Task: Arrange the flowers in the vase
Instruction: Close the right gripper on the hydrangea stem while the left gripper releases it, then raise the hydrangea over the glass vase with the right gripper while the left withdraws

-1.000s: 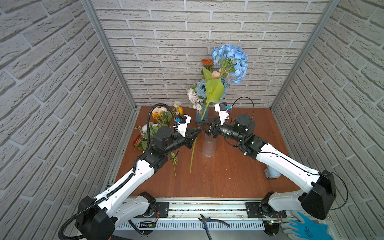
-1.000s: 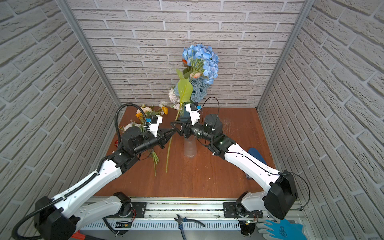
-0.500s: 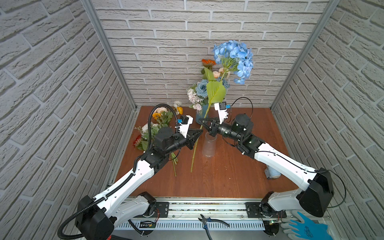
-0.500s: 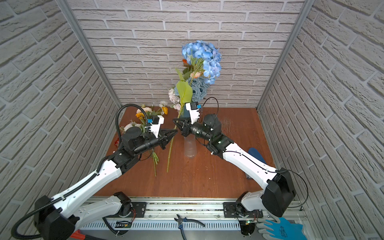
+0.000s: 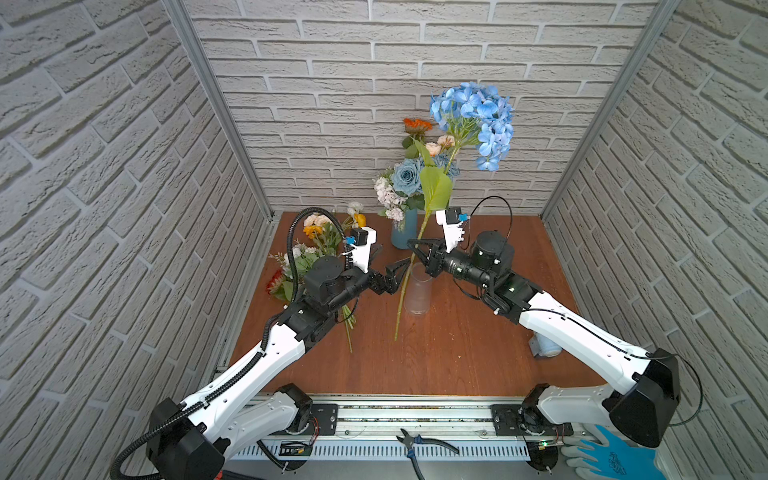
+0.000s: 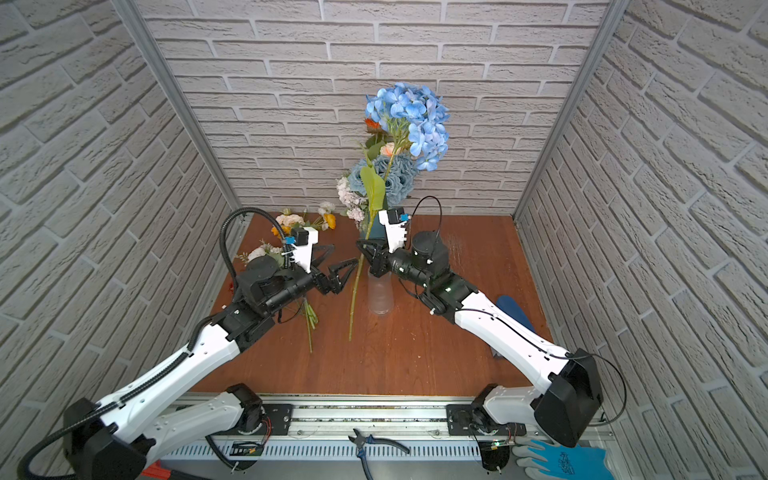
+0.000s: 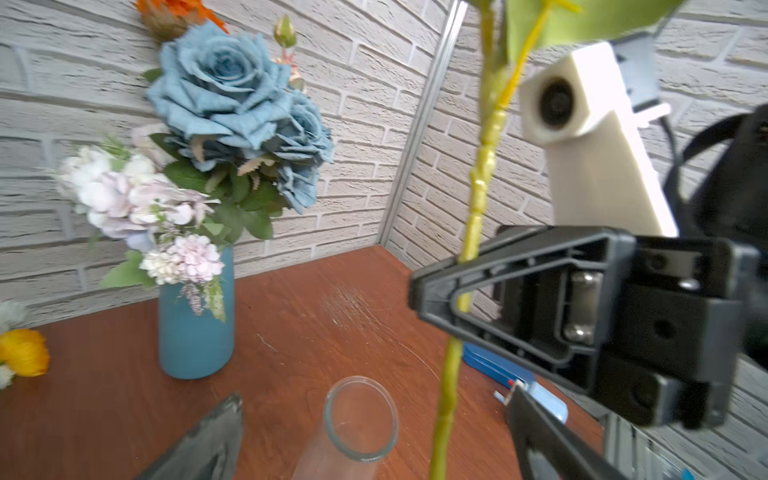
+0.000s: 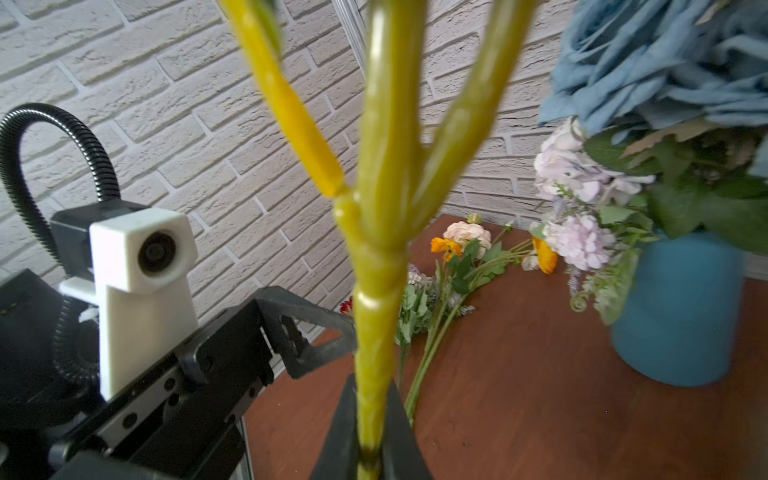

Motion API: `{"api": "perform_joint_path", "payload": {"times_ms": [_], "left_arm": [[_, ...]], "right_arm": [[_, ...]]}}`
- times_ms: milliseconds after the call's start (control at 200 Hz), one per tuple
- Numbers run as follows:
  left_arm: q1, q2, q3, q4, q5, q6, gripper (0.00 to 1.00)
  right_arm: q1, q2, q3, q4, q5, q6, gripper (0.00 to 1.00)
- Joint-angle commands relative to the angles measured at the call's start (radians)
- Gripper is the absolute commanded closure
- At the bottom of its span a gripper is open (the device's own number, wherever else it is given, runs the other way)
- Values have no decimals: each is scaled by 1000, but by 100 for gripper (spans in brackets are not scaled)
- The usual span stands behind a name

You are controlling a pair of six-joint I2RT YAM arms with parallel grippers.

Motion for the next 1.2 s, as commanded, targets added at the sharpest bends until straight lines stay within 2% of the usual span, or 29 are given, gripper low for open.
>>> {"api": "perform_joint_path", "payload": {"times_ms": [0,80,180,270,465,760,985,1195], "left_arm": [[38,-8,-10,-61,-183,-43,2],[96,11,-18,-109,-198,-114,2],[182,30,-49,-118,-141,-214,2],[218,27,-88,-90,-119,-256,2],[223,25,-100,-104,-126,-250,2],[232,-4,-124,-120,-129,-247,2],[240,-29,-145,-125,-137,-247,2],[242,-22,-141,-125,-134,-250,2]], "right_arm": [[2,-78,52,-98,159,-129,94],[2,-101,89,-149,246,-187,94],[0,-111,146,-185,336,-258,94],[-1,-107,188,-178,368,-298,94],[-5,-47,269,-120,358,-357,94],[-4,57,264,6,357,-440,94],[-4,66,192,41,387,-443,94],[-4,40,268,28,357,-417,94]]}}
